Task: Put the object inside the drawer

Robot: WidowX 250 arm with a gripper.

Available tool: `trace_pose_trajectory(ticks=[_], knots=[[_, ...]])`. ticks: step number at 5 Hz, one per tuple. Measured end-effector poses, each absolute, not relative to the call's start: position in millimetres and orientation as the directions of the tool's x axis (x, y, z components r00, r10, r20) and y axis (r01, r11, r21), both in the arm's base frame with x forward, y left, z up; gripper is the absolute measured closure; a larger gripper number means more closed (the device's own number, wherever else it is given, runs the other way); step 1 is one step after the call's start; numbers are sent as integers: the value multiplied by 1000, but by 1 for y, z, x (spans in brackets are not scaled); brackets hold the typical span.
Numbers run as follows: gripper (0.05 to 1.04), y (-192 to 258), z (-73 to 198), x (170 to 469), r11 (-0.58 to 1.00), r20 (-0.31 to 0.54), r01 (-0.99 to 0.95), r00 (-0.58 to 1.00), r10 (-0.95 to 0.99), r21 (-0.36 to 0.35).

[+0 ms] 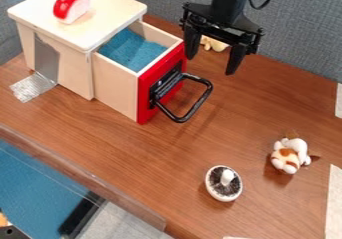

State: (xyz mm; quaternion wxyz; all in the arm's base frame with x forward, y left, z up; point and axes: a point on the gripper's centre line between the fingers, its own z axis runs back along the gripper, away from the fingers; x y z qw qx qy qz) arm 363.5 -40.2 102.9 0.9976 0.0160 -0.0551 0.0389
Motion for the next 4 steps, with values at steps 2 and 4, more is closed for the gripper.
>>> trace_pose_trajectory(ticks=[2, 4], knots=[[83, -57, 71, 322, 1000, 33, 1, 999, -1, 10], [83, -100, 61, 256, 967, 78, 247, 967, -242, -61]])
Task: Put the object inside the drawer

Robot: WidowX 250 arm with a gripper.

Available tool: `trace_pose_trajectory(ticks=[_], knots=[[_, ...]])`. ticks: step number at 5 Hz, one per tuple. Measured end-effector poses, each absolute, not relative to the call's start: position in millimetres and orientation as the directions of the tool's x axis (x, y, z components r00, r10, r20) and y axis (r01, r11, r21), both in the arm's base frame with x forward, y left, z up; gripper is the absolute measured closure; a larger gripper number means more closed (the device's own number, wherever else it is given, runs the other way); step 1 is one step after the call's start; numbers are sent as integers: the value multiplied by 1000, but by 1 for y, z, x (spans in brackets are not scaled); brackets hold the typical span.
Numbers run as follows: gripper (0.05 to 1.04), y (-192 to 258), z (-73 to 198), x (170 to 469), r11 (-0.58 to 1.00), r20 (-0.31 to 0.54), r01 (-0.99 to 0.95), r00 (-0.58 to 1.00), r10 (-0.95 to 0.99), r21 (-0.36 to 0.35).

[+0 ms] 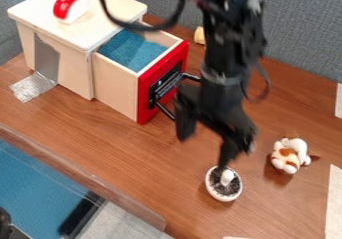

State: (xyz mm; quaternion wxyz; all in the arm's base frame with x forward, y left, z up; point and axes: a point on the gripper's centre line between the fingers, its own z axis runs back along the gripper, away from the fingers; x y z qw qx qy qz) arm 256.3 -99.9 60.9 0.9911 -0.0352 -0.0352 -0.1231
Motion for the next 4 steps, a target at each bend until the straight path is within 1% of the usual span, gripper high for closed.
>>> trace_pose_trajectory(ticks=[1, 2, 3, 4], knots=[[83, -119, 54, 246, 949, 85, 312, 948, -308, -38], [83, -128, 27, 243, 948, 10, 319, 948, -318, -16], [83, -136, 21, 255, 953, 11, 304, 953, -304, 18], [83, -140, 21, 266, 953, 13, 300, 954, -301, 32]])
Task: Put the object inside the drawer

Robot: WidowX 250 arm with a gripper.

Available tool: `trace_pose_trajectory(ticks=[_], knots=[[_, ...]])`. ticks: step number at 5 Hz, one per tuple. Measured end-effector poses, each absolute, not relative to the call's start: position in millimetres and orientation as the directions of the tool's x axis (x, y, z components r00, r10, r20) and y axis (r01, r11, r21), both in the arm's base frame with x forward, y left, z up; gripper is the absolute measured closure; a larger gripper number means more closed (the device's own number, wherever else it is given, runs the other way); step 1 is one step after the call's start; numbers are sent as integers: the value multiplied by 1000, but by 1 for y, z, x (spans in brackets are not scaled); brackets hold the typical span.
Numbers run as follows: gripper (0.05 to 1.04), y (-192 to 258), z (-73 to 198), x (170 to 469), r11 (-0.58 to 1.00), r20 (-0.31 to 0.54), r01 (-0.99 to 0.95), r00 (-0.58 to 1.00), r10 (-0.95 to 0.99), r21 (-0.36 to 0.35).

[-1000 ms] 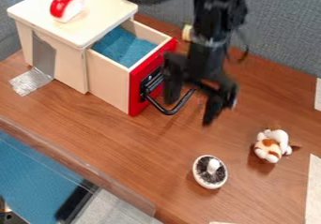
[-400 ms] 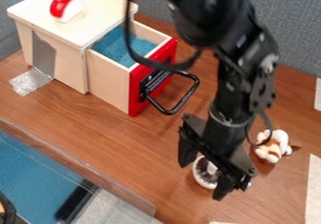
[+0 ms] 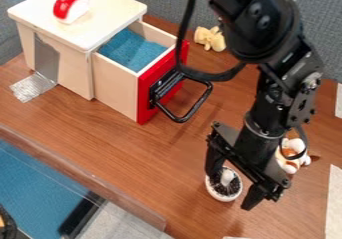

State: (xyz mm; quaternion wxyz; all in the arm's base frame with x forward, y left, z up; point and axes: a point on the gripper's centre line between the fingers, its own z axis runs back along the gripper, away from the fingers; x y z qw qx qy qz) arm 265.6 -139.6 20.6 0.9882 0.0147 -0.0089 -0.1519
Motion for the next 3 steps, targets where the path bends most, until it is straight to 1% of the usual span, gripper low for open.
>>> trace_pose_trajectory(ticks=[1, 2, 3], knots=[[83, -141, 21, 269, 954, 19, 299, 954, -300, 32], [115, -142, 19, 270, 953, 15, 302, 953, -302, 34], [392, -140, 17, 269, 956, -11, 290, 957, -290, 36]])
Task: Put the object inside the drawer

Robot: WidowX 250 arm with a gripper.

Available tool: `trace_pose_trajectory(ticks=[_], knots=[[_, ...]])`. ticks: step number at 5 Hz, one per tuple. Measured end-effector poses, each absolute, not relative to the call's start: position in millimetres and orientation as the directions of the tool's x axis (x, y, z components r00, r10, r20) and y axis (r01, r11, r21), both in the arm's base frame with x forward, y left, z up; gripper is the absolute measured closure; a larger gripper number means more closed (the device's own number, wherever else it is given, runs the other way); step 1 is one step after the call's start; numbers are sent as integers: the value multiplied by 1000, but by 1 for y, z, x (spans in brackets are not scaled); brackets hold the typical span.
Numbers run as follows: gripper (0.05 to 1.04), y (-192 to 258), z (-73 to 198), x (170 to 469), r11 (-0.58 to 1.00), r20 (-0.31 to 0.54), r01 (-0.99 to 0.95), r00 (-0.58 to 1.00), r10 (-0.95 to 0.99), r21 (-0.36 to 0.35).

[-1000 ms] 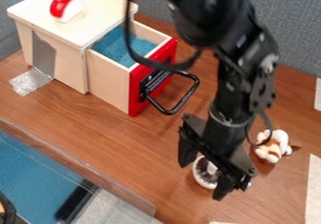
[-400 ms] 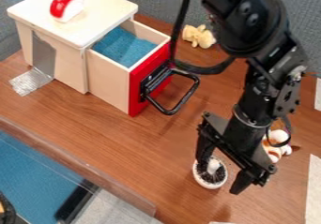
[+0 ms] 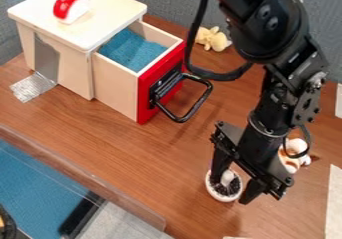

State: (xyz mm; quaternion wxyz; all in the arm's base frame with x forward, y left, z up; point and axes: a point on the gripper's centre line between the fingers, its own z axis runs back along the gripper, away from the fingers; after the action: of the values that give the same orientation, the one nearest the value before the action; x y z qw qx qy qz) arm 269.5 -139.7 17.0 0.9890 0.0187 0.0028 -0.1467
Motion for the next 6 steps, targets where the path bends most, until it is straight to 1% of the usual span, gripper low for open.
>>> trace_pose_trajectory(ticks=[1, 2, 3, 4, 5, 6], knots=[[703, -138, 12, 274, 963, -48, 267, 963, -265, 44], [855, -136, 12, 273, 964, -63, 263, 964, -260, 48], [858, -122, 21, 276, 968, -70, 244, 968, -240, 52], [858, -99, 76, 314, 991, 79, 136, 987, -137, 13], [858, -69, 124, 355, 999, 182, 16, 983, -10, -30], [858, -34, 146, 385, 996, 224, -83, 970, 90, -41]])
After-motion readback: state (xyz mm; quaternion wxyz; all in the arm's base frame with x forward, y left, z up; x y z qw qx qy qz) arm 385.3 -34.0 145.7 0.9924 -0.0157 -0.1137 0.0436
